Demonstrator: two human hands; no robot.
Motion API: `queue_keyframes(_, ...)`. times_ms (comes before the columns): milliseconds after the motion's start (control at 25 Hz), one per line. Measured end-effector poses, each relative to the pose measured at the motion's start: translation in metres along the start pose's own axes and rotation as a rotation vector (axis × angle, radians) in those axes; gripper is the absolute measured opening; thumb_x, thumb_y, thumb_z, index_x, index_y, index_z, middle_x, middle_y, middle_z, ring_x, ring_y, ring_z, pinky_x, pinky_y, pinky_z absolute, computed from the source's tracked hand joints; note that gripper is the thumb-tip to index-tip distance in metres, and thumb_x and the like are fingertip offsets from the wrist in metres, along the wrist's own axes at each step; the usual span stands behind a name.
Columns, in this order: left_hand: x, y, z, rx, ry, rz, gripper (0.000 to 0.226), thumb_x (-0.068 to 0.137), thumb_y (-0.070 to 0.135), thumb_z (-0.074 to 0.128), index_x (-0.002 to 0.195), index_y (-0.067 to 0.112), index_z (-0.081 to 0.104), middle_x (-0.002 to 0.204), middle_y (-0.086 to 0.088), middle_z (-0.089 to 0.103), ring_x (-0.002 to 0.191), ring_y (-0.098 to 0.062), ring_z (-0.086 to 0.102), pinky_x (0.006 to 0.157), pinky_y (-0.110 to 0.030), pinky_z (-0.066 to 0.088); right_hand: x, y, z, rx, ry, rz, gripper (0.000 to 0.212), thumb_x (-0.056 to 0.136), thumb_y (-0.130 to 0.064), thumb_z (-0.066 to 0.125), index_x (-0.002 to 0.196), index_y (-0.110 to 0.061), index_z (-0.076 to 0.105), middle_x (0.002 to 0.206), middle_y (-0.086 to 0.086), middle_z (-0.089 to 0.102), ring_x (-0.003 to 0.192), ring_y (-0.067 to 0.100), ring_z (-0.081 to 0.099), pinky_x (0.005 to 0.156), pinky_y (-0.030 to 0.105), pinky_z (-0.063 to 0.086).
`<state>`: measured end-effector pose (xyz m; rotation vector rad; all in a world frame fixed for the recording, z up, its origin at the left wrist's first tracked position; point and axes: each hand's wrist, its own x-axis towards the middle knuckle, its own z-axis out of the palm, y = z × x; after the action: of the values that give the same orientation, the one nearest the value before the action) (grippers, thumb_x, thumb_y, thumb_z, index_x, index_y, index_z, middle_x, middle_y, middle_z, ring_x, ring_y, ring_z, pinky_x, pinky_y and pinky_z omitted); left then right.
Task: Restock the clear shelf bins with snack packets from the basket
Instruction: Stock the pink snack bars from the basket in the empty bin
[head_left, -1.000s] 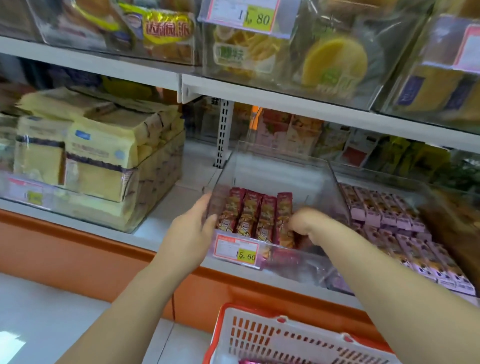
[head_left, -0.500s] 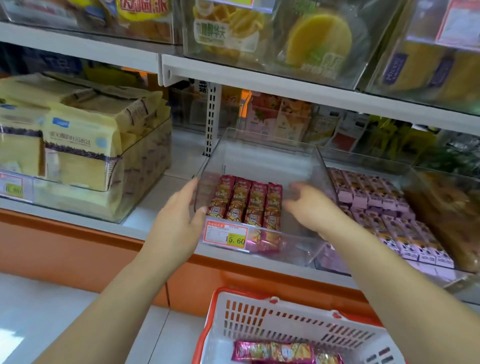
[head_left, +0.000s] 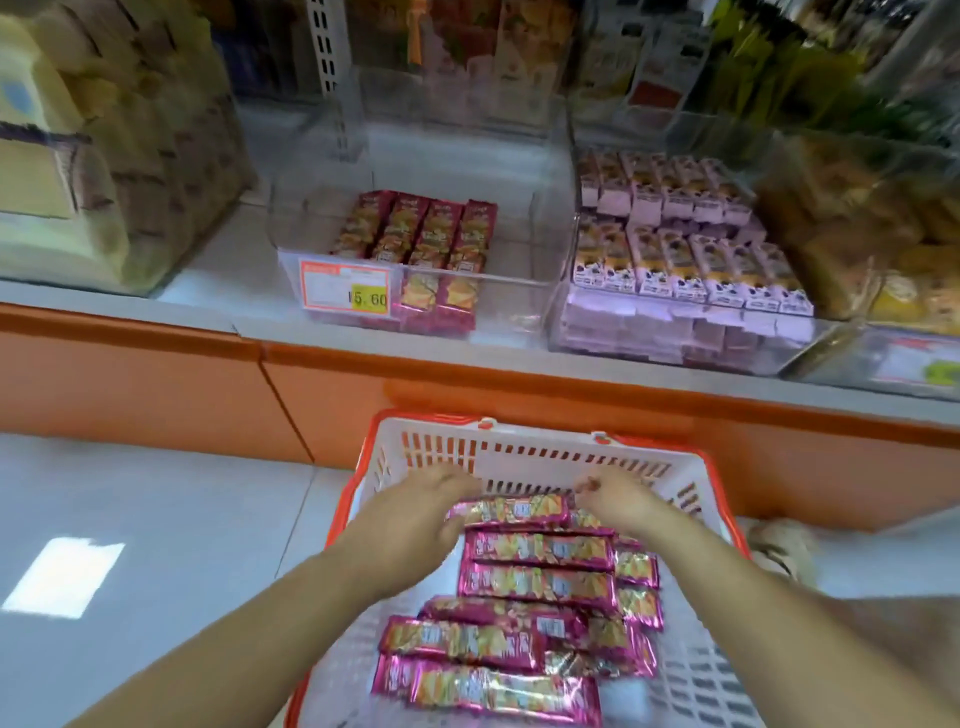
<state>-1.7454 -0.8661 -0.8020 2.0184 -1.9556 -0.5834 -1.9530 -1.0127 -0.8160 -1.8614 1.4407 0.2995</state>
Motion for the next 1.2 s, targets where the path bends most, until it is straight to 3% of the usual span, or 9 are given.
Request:
queue_keyframes(160, -0.01, -0.022, 0.063, -0.075, -0.188, -0.163, 0.047, 0.1, 0.026, 0.046, 0.144, 0.035, 0.034, 0.152, 0.01, 0.032, 0.133, -0.011, 0.04, 0.108, -0.027, 0.035, 0.031, 0.044, 0.053, 0.092, 0.093, 0.021, 0.042, 0.097, -0.017, 0.052, 0.138, -0.011, 0.046, 0.122, 0.01, 0.061, 0.072, 0.016, 0.058, 0.064, 0.03, 0.044)
queue_keyframes(320, -0.011, -0.03, 0.089, -0.17, -0.189, -0.259, 0.045, 0.099, 0.027, 0.049, 0.142, 0.033, 0.038, 0.147, 0.011, 0.037, 0.124, -0.009, 0.048, 0.1, -0.024, 0.041, 0.055, 0.052, 0.078, 0.281, 0.052, 0.202, 0.045, 0.096, -0.036, 0.053, 0.134, -0.015, 0.042, 0.115, 0.003, 0.059, 0.094, 0.019, 0.059, 0.08, 0.027, 0.041)
queue_keyframes(400, -0.011, -0.033, 0.093, -0.206, -0.182, -0.285, 0.045, 0.098, 0.026, 0.05, 0.141, 0.032, 0.039, 0.146, 0.011, 0.038, 0.123, -0.008, 0.048, 0.099, -0.023, 0.041, 0.064, 0.05, 0.092, 0.395, 0.055, 0.269, 0.057, 0.097, -0.038, 0.052, 0.144, -0.009, 0.037, 0.127, 0.012, 0.056, 0.108, 0.028, 0.058, 0.089, 0.034, 0.046)
queue_keyframes(520, -0.011, -0.039, 0.095, -0.225, -0.162, -0.327, 0.046, 0.098, 0.026, 0.05, 0.141, 0.033, 0.039, 0.146, 0.011, 0.038, 0.123, -0.009, 0.048, 0.1, -0.024, 0.042, 0.066, 0.041, 0.107, 0.48, 0.154, 0.28, 0.038, 0.095, -0.033, 0.058, 0.125, -0.009, 0.054, 0.102, 0.006, 0.058, 0.087, 0.024, 0.056, 0.076, 0.031, 0.044)
queue_keyframes(680, -0.011, -0.045, 0.096, -0.229, -0.181, -0.368, 0.05, 0.097, 0.026, 0.052, 0.144, 0.032, 0.036, 0.149, 0.006, 0.036, 0.126, -0.012, 0.048, 0.102, -0.028, 0.042, 0.058, 0.025, 0.116, 0.672, 0.148, 0.181, 0.021, 0.087, -0.023, 0.068, 0.097, -0.01, 0.056, 0.098, 0.002, 0.061, 0.092, 0.023, 0.061, 0.084, 0.038, 0.049)
queue_keyframes(800, -0.008, -0.043, 0.092, -0.226, -0.155, -0.364, 0.058, 0.096, 0.027, 0.055, 0.148, 0.028, 0.029, 0.151, 0.002, 0.032, 0.129, -0.015, 0.045, 0.105, -0.03, 0.039, 0.047, 0.018, 0.096, 0.806, 0.141, 0.097, 0.024, 0.083, -0.021, 0.07, 0.102, -0.018, 0.056, 0.104, 0.004, 0.062, 0.093, 0.025, 0.067, 0.09, 0.048, 0.053)
queue_keyframes(1000, 0.001, -0.031, 0.086, -0.291, 0.074, -0.458, 0.074, 0.09, 0.038, 0.064, 0.15, 0.022, 0.024, 0.155, -0.002, 0.027, 0.141, -0.022, 0.028, 0.115, -0.036, 0.026, 0.004, 0.022, 0.049, 1.113, 0.02, 0.01, 0.024, 0.089, -0.007, 0.058, 0.108, -0.021, 0.058, 0.116, 0.008, 0.056, 0.098, 0.031, 0.068, 0.087, 0.046, 0.056)
queue_keyframes(1080, 0.005, -0.022, 0.079, -0.455, 0.181, -0.583, 0.076, 0.09, 0.04, 0.063, 0.151, 0.021, 0.021, 0.155, -0.004, 0.028, 0.14, -0.024, 0.031, 0.114, -0.039, 0.029, -0.018, 0.025, 0.038, 1.259, -0.016, -0.02, 0.016, 0.091, 0.002, 0.051, 0.1, -0.01, 0.054, 0.109, 0.015, 0.057, 0.1, 0.035, 0.065, 0.086, 0.044, 0.057)
queue_keyframes(1200, 0.011, -0.004, 0.063, -1.185, 0.106, -0.726, 0.075, 0.093, 0.037, 0.059, 0.152, 0.018, 0.016, 0.146, -0.01, 0.044, 0.119, -0.025, 0.057, 0.1, -0.041, 0.048, -0.046, 0.034, 0.034, 1.427, -0.07, -0.026, 0.019, 0.089, 0.009, 0.046, 0.101, -0.006, 0.051, 0.106, 0.021, 0.057, 0.1, 0.041, 0.064, 0.082, 0.043, 0.059)
